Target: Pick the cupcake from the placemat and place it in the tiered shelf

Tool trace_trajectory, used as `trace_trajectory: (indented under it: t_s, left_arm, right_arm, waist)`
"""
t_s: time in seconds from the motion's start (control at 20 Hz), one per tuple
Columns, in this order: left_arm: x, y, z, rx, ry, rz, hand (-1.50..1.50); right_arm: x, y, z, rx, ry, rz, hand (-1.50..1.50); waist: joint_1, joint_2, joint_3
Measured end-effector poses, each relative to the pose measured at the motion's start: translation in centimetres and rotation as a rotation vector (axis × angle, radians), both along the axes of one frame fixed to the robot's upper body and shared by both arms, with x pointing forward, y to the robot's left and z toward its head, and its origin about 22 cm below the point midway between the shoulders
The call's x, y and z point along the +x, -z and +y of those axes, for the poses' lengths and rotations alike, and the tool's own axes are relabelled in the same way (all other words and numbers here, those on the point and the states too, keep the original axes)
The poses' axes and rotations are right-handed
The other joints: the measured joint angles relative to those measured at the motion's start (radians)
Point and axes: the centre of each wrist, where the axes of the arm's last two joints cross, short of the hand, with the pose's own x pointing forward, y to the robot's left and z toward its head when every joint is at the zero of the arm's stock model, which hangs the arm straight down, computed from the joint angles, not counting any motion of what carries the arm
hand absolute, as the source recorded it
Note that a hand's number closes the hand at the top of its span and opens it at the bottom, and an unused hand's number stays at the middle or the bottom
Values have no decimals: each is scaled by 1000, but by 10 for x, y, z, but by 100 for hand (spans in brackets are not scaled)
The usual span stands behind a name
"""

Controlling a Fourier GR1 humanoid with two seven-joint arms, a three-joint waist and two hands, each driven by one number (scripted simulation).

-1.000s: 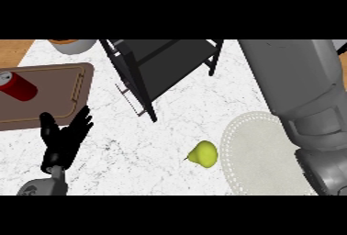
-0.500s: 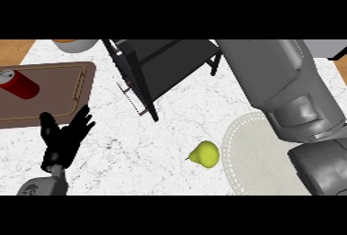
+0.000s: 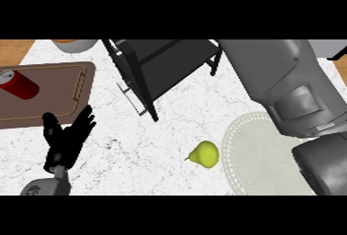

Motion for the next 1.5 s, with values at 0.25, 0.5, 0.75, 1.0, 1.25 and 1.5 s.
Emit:
trace_trajectory:
  t_s: [0.25, 0.5, 0.75, 1.0, 1.25, 1.5]
  left_arm:
    - [-3, 2, 6, 3, 5, -7, 0]
    - [-2, 1, 5, 3, 5, -4, 0]
    - [-1, -1, 4, -1, 7, -3, 0]
    - [0, 0, 2, 1, 10, 2, 0]
    - [1, -3, 4, 1, 7, 0, 0]
    - [1, -2, 1, 2, 13, 0, 0]
  right_arm:
    - [4, 5, -3, 64, 32, 43, -150]
    - [6, -2, -9, 225, 64, 134, -150]
    - [6, -13, -10, 384, 53, 239, -150]
    - [8, -27, -23, 548, 59, 330, -150]
    - [13, -38, -55, 670, 166, 300, -150]
    - [19, -44, -103, 771, 312, 269, -150]
  waist:
    - [-2, -1, 0]
    - [-1, -1, 1]
    - [3, 0, 0]
    - [3, 2, 0]
    - [7, 5, -1]
    - [8, 7, 0]
